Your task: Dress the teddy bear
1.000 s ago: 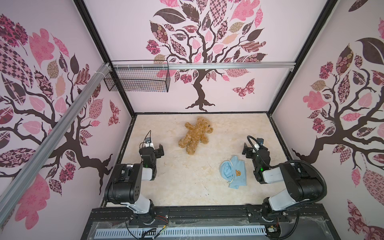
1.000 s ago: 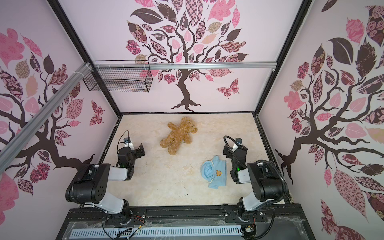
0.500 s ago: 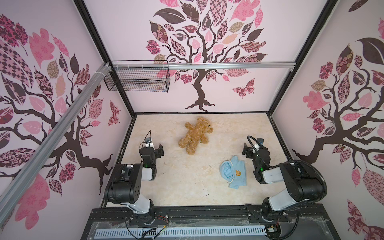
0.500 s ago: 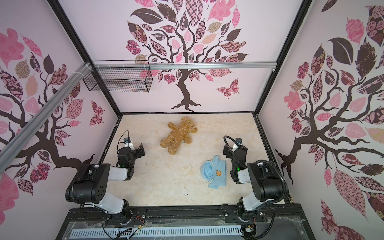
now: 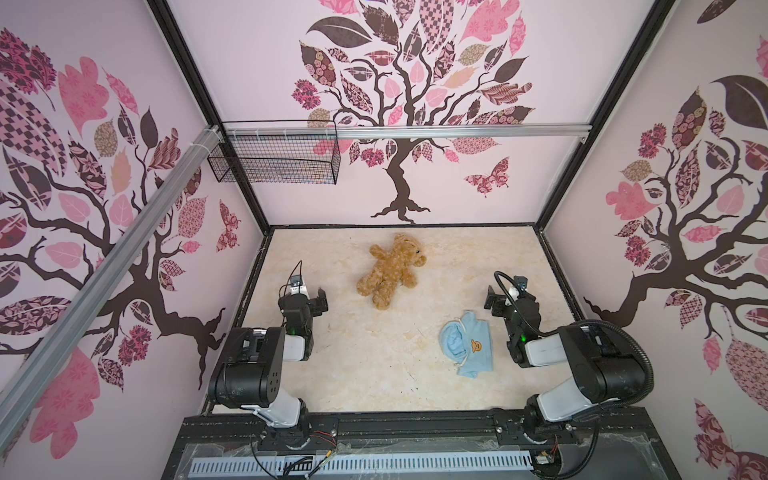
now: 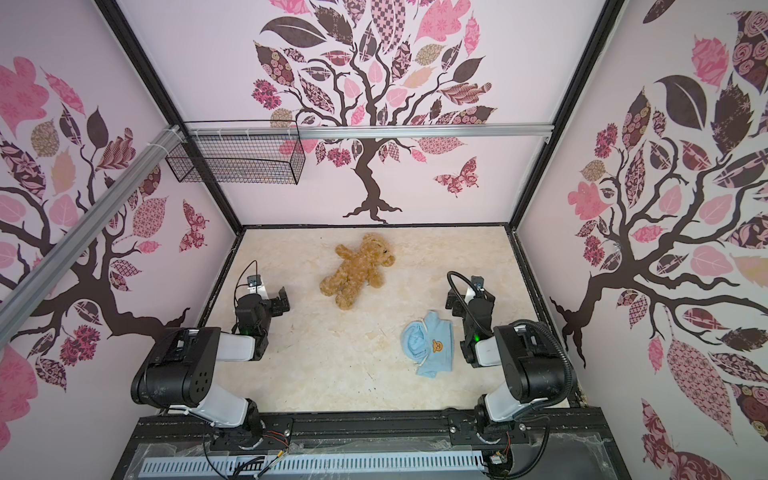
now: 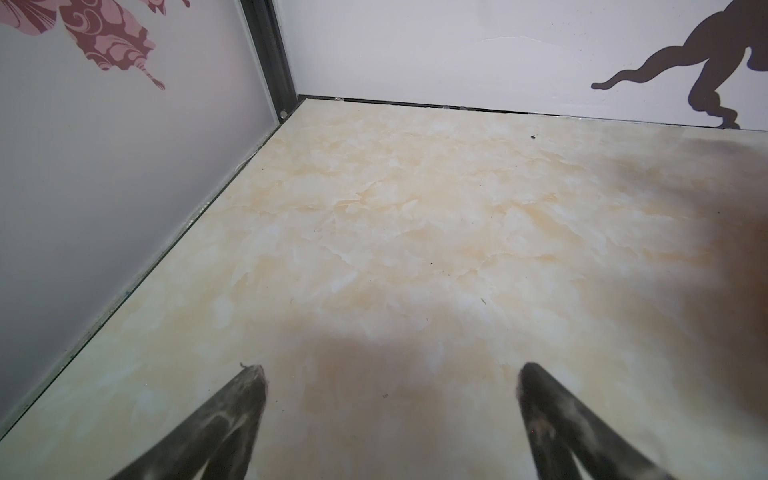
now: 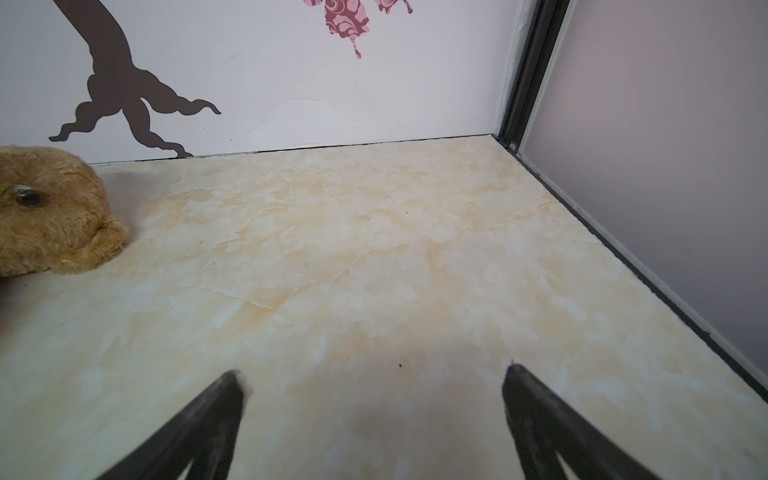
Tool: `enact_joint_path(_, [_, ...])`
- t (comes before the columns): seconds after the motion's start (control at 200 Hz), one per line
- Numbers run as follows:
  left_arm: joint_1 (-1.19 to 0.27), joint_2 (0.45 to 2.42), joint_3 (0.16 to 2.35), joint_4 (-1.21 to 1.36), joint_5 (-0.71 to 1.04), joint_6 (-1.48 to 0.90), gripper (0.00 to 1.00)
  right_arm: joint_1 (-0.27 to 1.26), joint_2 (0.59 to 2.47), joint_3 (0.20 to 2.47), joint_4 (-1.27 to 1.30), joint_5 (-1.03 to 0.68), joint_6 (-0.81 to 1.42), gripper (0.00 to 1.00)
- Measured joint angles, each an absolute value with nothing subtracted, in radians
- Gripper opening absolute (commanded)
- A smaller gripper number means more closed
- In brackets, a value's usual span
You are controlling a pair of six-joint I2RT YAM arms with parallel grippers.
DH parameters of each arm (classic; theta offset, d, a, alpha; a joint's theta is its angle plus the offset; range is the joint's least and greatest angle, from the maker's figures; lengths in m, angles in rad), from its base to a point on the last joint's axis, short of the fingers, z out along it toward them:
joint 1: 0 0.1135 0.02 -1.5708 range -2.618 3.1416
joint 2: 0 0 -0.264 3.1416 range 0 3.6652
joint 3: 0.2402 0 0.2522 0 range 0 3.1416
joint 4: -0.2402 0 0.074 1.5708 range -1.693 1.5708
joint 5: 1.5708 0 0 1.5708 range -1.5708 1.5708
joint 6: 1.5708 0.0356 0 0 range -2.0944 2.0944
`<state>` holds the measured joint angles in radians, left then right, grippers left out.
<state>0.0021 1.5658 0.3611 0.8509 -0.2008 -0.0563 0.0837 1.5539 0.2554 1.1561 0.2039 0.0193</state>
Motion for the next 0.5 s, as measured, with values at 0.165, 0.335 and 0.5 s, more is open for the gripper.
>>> enact_joint_path(0.165, [0.002, 1.566, 0.361, 0.851, -0.201, -0.056, 0.97, 0.084, 1.554, 0.255, 1.156, 0.204, 0.019, 1.0])
enact_joint_path(0.335, [0.002, 1.566, 0.361, 0.852, -0.202, -0.056, 0.97, 0.084, 1.554, 0.255, 1.168, 0.204, 0.019, 1.0])
enact_joint_path(0.5, [0.002, 1.46, 0.366, 0.758, -0.253, -0.083, 0.97, 0.084, 1.513, 0.247, 1.153, 0.224, 0.025, 1.0])
